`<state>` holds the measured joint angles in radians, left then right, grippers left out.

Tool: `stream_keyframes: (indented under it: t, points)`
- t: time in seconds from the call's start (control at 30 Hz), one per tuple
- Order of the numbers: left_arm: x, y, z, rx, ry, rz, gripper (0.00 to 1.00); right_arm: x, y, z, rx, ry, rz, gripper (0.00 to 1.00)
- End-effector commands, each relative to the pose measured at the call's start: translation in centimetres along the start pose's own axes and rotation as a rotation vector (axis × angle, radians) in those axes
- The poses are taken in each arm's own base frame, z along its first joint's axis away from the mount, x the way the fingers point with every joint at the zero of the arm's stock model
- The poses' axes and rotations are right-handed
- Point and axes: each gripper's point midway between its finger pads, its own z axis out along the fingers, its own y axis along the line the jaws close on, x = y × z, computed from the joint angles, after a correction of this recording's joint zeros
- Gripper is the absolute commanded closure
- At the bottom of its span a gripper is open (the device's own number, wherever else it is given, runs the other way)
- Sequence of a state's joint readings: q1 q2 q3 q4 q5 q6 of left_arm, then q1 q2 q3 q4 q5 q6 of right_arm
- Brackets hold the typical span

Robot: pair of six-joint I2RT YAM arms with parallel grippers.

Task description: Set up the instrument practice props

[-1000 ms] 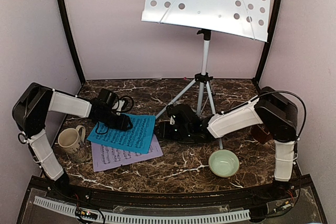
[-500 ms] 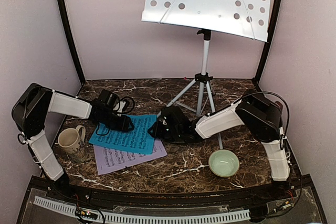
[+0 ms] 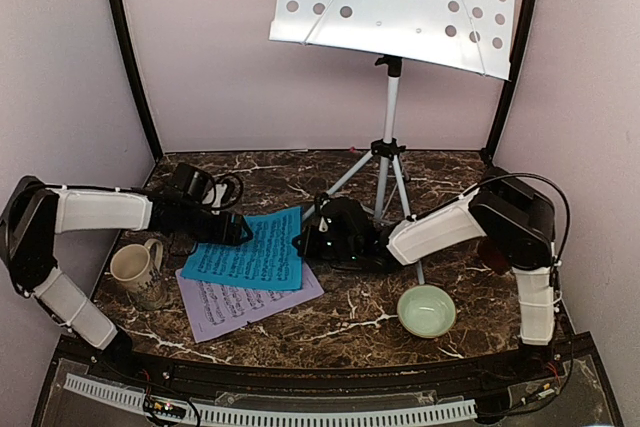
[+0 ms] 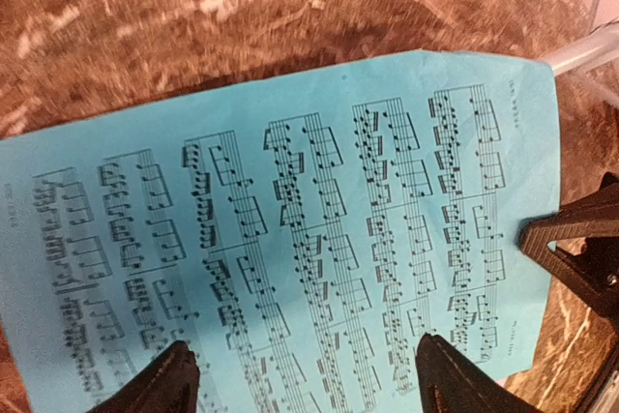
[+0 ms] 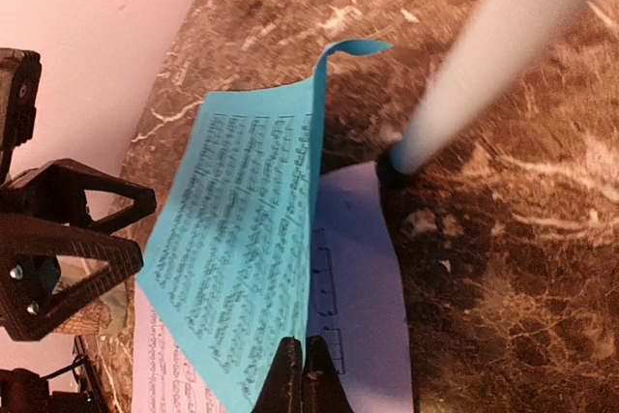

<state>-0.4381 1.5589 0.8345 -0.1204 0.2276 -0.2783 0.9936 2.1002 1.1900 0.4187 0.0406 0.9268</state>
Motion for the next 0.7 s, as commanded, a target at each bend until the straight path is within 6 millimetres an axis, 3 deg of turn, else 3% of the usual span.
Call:
stream_keyframes:
  t: [0.0, 0.23, 0.37, 0.5, 0.67]
  points:
    - [-4.0, -1.8, -5.0, 0.019, -0.193, 0.012, 0.18, -4.3, 4.7, -3.6, -0.151, -0.150, -0.145, 1.00]
    - [-7.8, -3.7, -10.7, 0.049, -0.325, 0.106, 0.16, -5.0, 9.4, -9.7, -0.362, -0.217, -0.348, 1.00]
    - [-9.5, -6.9, -13.9, 0.153, -0.368, 0.213, 0.17, -5.1, 12.0, -14.3, -0.452, -0.231, -0.501, 1.00]
    - [-9.7, -9.7, -17.0, 0.266, -0.394, 0.308, 0.19, -3.8, 12.5, -18.4, -0.473, -0.180, -0.632, 1.00]
    - [-8.5, -12.5, -20.1, 0.405, -0.444, 0.391, 0.20, -1.9, 12.3, -24.2, -0.525, -0.162, -0.756, 1.00]
